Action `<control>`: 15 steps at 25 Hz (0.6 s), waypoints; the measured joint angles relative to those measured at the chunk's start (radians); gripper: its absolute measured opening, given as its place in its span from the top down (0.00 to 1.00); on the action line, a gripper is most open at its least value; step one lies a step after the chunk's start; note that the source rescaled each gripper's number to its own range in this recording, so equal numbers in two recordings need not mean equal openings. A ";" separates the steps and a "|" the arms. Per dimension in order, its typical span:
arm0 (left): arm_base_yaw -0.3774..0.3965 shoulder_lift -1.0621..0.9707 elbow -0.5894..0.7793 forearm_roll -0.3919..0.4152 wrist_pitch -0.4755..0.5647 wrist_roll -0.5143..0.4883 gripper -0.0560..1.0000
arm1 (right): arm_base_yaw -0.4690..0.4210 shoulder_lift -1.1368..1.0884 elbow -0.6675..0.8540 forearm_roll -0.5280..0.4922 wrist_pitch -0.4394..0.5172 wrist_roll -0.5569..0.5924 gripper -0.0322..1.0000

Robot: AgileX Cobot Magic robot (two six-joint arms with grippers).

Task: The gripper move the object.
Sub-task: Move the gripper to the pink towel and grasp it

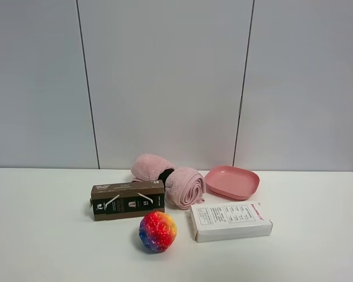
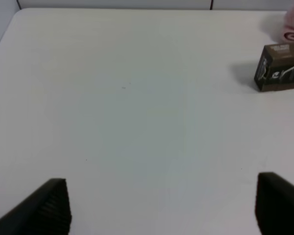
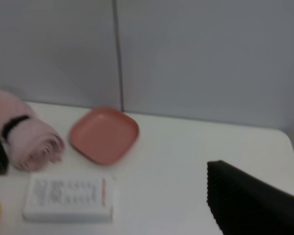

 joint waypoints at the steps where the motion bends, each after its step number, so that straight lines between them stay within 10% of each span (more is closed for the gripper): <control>1: 0.000 0.000 0.000 0.000 0.000 0.000 0.00 | 0.000 0.059 -0.060 0.049 0.003 -0.040 0.12; 8: 0.000 0.000 0.000 0.000 0.000 0.000 0.00 | 0.013 0.522 -0.493 0.231 0.102 -0.170 0.00; 15: 0.000 0.000 0.000 0.000 0.000 0.001 0.00 | 0.260 0.857 -0.688 0.021 0.105 -0.104 0.00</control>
